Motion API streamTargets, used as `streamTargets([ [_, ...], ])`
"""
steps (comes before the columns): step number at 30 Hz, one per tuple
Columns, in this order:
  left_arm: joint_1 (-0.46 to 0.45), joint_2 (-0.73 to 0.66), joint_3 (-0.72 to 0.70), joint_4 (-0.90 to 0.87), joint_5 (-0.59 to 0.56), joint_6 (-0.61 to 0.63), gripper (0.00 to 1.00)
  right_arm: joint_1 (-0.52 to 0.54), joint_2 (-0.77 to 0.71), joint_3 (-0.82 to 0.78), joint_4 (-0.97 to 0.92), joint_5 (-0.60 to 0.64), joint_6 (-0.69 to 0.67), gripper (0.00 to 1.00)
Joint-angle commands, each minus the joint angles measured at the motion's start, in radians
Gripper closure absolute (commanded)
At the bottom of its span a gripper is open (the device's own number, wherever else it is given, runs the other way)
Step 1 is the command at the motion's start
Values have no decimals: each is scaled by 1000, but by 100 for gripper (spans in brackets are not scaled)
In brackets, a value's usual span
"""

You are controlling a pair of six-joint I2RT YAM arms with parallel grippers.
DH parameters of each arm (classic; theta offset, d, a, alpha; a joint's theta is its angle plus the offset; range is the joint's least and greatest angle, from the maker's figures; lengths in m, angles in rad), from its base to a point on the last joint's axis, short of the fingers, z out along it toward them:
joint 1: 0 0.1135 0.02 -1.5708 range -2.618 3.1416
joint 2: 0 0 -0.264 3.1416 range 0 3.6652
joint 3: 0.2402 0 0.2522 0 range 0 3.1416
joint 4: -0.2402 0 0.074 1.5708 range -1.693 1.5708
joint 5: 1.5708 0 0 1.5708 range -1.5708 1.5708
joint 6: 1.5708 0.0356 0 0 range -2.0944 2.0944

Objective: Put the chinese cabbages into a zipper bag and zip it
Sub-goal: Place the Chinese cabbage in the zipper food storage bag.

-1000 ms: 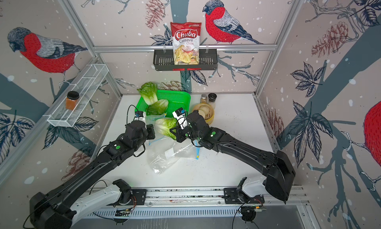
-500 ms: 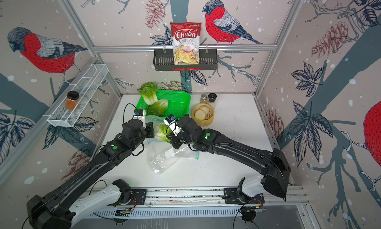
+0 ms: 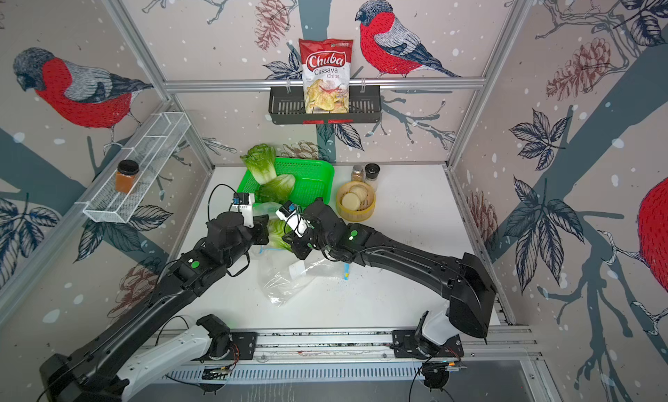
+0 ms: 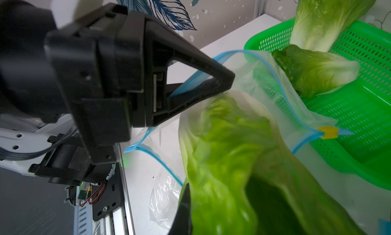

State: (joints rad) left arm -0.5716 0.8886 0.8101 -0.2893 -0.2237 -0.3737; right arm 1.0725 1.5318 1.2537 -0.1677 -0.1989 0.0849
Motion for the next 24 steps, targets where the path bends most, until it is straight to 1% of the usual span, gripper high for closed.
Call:
streamTargets([
  [1, 1, -7, -6, 45, 46, -3, 98, 0, 34, 22, 93, -63, -14, 97],
  [3, 1, -8, -9, 48, 54, -4, 98, 0, 59, 31, 90, -38, -4, 97],
  [7, 1, -11, -14, 60, 54, -8, 98, 1, 89, 96, 29, -43, -1, 96],
  [9, 1, -8, -17, 68, 61, -11, 98, 0, 88, 78, 70, -42, 8, 92],
  [11, 2, -5, -17, 72, 62, -15, 98, 0, 97, 56, 110, -54, 13, 92],
  [14, 1, -5, -18, 75, 63, -16, 98, -5, 124, 69, 105, -59, 23, 92],
  [16, 1, -9, -20, 73, 51, -20, 98, -12, 131, 88, 91, -76, 27, 90],
  [17, 1, -13, -23, 75, 44, -25, 98, -13, 128, 92, 90, -84, 30, 88],
  [19, 1, -14, -26, 85, 41, -41, 98, -18, 121, 82, 105, -98, 38, 81],
  [22, 1, -15, -26, 95, 33, -56, 98, -29, 104, 57, 131, -111, 53, 75],
  [24, 1, -14, -25, 97, 14, -62, 98, -38, 93, 42, 145, -118, 65, 67],
])
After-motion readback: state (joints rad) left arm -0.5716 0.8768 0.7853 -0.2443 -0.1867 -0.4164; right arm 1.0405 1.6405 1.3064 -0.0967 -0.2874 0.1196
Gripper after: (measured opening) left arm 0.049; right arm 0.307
